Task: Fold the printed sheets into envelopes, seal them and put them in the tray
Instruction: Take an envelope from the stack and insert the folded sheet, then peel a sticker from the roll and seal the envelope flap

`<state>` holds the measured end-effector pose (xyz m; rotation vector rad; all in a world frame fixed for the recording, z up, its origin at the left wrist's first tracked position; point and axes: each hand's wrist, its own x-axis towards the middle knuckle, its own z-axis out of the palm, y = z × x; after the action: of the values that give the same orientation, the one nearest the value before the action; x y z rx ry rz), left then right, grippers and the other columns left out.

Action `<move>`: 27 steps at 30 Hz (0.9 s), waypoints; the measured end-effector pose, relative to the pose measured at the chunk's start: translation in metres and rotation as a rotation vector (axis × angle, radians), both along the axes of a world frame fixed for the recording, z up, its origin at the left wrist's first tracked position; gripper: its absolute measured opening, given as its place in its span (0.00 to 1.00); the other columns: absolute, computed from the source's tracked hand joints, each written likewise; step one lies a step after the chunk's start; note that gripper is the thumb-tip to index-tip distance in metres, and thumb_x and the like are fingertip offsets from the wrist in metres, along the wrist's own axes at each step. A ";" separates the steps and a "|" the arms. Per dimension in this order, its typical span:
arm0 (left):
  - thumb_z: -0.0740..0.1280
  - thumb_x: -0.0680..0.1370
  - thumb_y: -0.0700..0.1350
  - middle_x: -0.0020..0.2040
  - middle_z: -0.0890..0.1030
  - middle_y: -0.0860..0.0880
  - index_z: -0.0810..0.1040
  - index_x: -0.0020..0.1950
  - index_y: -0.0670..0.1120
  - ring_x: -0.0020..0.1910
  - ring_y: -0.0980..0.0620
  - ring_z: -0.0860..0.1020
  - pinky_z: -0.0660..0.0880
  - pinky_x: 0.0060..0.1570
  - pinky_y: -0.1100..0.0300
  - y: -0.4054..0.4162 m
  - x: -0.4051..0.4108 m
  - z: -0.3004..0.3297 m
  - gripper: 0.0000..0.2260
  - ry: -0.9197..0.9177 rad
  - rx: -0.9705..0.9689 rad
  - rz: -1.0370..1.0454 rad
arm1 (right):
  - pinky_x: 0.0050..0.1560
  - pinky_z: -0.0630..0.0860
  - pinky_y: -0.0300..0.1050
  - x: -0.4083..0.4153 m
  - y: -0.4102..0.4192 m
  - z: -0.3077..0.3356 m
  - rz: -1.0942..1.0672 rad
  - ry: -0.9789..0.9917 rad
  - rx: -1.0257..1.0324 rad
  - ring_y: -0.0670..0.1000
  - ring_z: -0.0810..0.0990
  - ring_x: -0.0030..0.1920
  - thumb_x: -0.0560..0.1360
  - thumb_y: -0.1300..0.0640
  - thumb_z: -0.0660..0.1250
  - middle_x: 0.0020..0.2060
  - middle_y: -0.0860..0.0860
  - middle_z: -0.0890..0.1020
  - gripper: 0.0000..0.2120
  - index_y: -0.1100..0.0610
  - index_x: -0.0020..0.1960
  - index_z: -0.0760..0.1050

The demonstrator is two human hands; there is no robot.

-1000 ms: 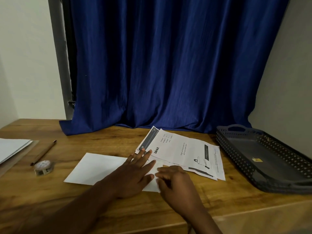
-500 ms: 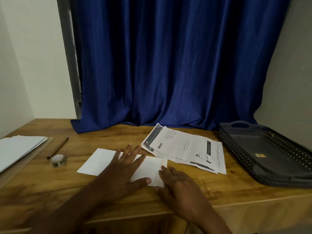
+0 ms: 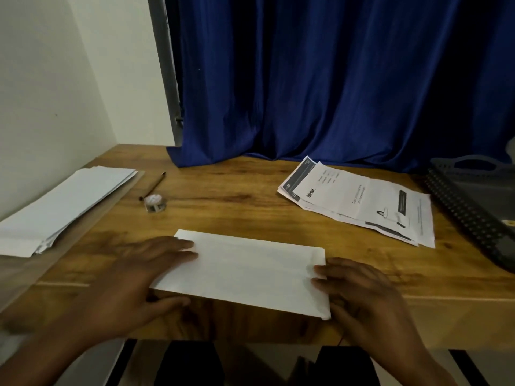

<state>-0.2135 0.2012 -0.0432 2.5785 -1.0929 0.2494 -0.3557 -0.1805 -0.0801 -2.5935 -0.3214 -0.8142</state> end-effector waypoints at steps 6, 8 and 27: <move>0.70 0.74 0.53 0.63 0.81 0.58 0.81 0.64 0.58 0.64 0.56 0.79 0.75 0.60 0.57 0.011 0.002 0.001 0.18 0.058 -0.332 -0.105 | 0.59 0.78 0.46 0.002 0.001 0.011 0.079 0.014 0.514 0.47 0.82 0.59 0.76 0.64 0.71 0.52 0.42 0.86 0.14 0.46 0.51 0.87; 0.73 0.75 0.54 0.58 0.84 0.56 0.82 0.61 0.57 0.58 0.56 0.82 0.78 0.55 0.63 0.007 0.004 0.006 0.15 0.088 -0.491 -0.055 | 0.51 0.83 0.44 0.007 0.004 0.028 0.066 0.019 0.706 0.47 0.85 0.51 0.74 0.60 0.72 0.47 0.46 0.87 0.11 0.44 0.48 0.86; 0.73 0.73 0.61 0.50 0.79 0.56 0.77 0.63 0.57 0.46 0.56 0.77 0.76 0.40 0.56 -0.027 0.047 -0.006 0.21 -0.048 -0.292 0.481 | 0.32 0.67 0.31 0.086 0.035 0.030 -0.441 0.177 0.018 0.42 0.74 0.36 0.78 0.47 0.69 0.45 0.44 0.82 0.06 0.43 0.54 0.78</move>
<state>-0.1664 0.1738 -0.0488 2.5322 -0.3930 0.5417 -0.2695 -0.1451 -0.0503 -2.7318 0.3190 -0.7091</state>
